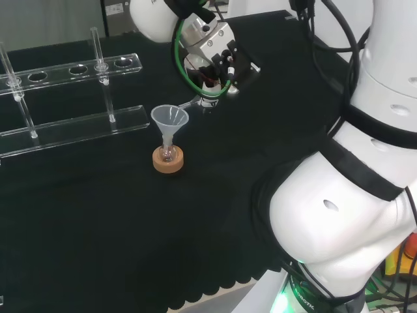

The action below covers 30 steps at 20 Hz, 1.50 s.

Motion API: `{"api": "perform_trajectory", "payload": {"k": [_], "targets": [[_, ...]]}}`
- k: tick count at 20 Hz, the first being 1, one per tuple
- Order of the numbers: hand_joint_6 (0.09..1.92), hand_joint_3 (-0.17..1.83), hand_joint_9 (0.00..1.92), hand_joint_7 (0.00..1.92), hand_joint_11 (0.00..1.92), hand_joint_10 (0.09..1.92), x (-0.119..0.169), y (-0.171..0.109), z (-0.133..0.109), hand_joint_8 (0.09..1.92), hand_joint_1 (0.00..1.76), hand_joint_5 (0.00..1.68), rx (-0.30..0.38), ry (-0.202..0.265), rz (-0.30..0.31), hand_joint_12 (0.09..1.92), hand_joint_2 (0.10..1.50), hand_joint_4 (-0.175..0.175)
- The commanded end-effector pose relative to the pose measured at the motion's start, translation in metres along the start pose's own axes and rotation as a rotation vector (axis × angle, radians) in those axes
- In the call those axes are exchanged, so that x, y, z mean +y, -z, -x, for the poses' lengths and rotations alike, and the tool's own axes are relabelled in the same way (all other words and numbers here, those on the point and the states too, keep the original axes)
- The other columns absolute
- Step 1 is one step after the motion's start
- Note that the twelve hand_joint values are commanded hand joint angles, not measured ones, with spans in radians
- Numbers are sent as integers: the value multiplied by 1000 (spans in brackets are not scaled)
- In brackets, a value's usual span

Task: Pour all the NaCl from the weighing funnel into the round-bottom flask.

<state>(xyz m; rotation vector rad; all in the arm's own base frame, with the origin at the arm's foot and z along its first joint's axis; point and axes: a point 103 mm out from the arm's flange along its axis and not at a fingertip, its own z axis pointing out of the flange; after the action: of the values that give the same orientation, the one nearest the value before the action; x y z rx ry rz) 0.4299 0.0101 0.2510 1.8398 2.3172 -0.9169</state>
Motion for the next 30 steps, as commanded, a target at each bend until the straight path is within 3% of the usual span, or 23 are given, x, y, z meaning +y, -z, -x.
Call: {"api": "perform_trajectory", "payload": {"k": [1,23,30], "targets": [[717,475,1474,1259,1230,87,9,12,-16,427,1132,1210,-64,30,-35,755,781,65],[723,489,1477,1262,1229,87,11,44,-39,425,1132,1210,-250,23,-103,754,774,66],[724,493,1478,1263,1228,87,9,51,-46,425,1132,1209,-303,22,-92,754,772,66]]}}
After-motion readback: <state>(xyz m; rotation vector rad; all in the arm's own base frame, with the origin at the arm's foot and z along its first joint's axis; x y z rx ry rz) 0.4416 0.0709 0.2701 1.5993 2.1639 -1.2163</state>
